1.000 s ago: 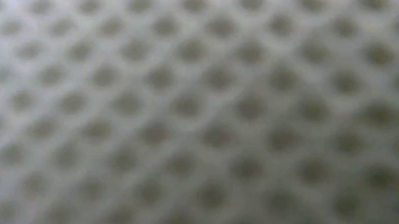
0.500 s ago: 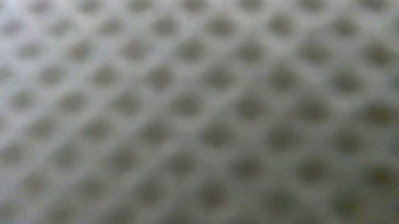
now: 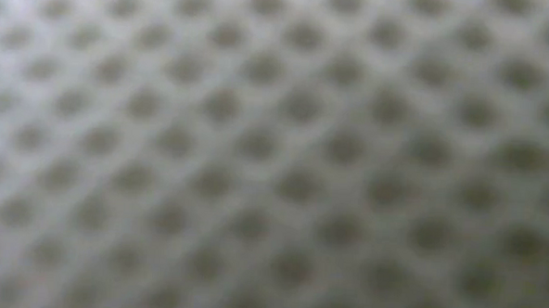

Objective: Sort clothes
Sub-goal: Put the black shorts into the white bin

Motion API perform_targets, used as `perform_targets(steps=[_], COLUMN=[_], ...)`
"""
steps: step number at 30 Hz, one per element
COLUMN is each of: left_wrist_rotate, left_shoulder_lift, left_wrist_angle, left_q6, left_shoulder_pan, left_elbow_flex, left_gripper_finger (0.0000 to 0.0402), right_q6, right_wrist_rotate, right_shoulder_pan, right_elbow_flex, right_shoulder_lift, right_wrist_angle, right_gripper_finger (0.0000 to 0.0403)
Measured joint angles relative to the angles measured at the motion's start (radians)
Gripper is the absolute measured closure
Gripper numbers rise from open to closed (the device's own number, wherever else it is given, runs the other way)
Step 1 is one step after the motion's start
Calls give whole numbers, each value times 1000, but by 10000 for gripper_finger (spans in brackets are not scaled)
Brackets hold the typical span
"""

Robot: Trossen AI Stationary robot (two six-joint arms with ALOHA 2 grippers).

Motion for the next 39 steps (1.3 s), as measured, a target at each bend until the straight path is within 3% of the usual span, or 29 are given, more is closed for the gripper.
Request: perform_targets(steps=[7, 16, 27, 31, 37, 39], left_wrist_rotate=[43, 121, 105, 63, 104, 120], left_shoulder_lift=[0, -2, -3, -4, -4, -3], left_wrist_angle=[-47, -77, -74, -74, -75, -73], left_q6=[8, 62, 113, 134, 150, 150], left_shoulder_pan=[0, 0, -2, -2, 0, 2], left_elbow_flex=[1, 11, 283, 328, 277, 247], left_gripper_finger=[151, 147, 154, 202, 380, 387], right_q6=[-2, -2, 5, 10, 19, 25], right_wrist_rotate=[0, 0, -1, -1, -1, -1], right_shoulder_pan=[0, 0, 0, 0, 0, 0], right_elbow_flex=[0, 0, 0, 0, 0, 0], right_shoulder_lift=[0, 0, 0, 0, 0, 0], right_wrist_angle=[0, 0, 0, -6, -28, -29], right_gripper_finger=[390, 390, 390, 390, 390, 390])
